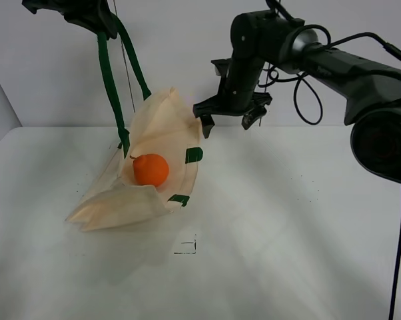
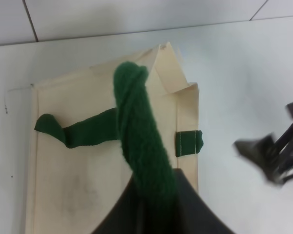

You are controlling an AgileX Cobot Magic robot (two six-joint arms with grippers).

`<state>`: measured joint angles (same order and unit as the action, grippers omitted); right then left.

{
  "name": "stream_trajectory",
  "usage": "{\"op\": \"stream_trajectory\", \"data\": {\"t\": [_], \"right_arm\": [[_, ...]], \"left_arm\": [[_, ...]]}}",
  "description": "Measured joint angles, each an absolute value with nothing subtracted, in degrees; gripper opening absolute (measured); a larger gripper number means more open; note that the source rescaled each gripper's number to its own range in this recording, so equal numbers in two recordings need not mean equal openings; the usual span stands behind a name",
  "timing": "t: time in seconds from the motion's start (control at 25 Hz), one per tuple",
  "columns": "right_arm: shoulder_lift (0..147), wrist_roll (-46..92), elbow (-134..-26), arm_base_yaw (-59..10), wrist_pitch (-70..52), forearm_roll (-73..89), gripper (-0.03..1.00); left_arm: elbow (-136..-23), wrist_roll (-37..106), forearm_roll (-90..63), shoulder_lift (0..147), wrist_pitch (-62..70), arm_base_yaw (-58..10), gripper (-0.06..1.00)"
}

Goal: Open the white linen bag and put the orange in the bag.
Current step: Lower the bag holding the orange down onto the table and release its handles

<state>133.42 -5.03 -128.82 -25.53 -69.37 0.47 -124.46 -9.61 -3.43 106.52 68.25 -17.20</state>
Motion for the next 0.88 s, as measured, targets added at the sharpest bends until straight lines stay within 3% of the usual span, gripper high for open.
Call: {"op": "stream_trajectory", "data": {"t": [0.52, 0.88], "right_arm": [[133.42, -4.55, -128.82, -3.13, -69.37, 1.21, 1.00], [133.42, -2.73, -128.82, -4.32, -69.37, 3.11, 1.00]], "left_arm": [[-124.46, -9.61, -3.43, 106.52, 68.25, -17.20, 0.00], [-124.46, -9.61, -3.43, 106.52, 68.25, -17.20, 0.00]]}}
